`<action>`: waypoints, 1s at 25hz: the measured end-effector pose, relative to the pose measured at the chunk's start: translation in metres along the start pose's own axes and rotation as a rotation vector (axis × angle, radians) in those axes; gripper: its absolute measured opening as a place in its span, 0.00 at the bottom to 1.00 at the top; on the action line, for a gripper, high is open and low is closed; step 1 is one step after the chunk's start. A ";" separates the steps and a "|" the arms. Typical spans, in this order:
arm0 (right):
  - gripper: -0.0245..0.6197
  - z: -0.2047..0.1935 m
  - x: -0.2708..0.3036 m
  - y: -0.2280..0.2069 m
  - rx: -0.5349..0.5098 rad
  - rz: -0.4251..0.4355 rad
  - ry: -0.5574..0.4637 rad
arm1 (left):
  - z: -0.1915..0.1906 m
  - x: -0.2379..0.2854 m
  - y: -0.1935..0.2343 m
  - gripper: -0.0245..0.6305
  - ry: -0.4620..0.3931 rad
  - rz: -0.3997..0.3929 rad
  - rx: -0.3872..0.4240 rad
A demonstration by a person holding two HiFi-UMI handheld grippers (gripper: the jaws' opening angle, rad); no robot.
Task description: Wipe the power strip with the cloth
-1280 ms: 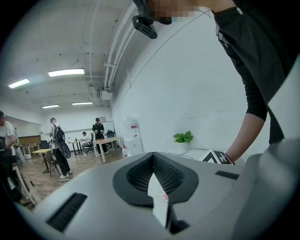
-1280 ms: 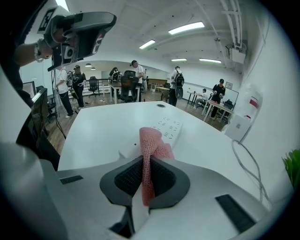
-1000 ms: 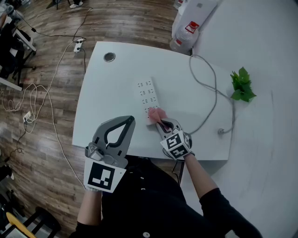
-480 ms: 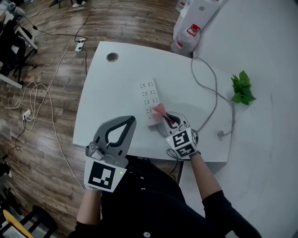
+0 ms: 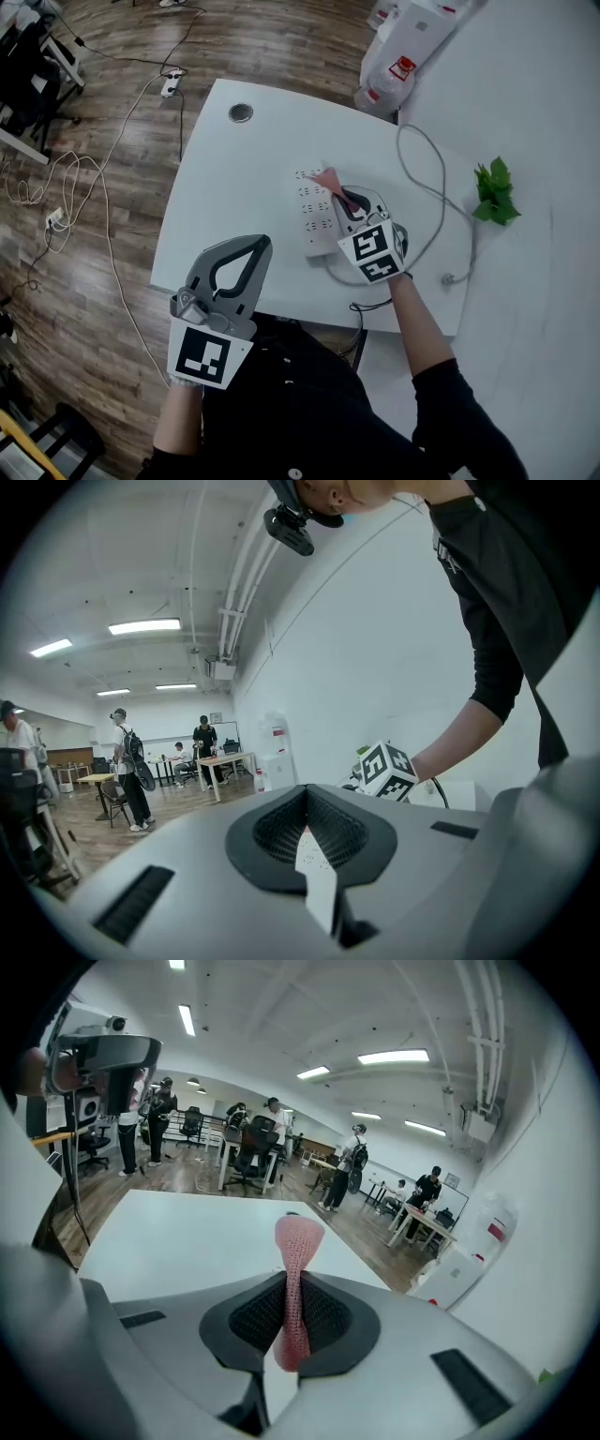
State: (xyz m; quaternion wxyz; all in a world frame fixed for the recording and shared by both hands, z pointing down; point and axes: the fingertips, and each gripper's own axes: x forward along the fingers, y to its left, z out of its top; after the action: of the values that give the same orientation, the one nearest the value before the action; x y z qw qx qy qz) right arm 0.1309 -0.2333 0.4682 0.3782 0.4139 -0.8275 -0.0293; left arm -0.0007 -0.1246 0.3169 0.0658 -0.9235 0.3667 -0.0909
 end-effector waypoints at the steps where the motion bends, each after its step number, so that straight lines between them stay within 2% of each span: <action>1: 0.12 0.003 0.006 -0.003 -0.011 0.000 0.000 | -0.001 -0.001 0.002 0.06 0.001 0.004 0.001; 11: 0.12 0.020 0.068 -0.008 -0.119 0.028 0.048 | -0.007 -0.017 0.021 0.06 0.008 0.056 0.001; 20: 0.12 0.007 0.110 -0.007 -0.151 0.068 0.139 | -0.016 -0.024 0.034 0.06 0.018 0.091 -0.014; 25: 0.12 0.002 0.124 0.010 -0.167 0.133 0.168 | -0.024 -0.025 0.039 0.06 0.034 0.103 -0.032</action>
State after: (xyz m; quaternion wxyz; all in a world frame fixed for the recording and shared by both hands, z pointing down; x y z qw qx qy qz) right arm 0.0771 -0.3151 0.5451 0.4804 0.3263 -0.8132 -0.0384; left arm -0.0499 -0.1371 0.3301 0.0495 -0.9027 0.4161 -0.0975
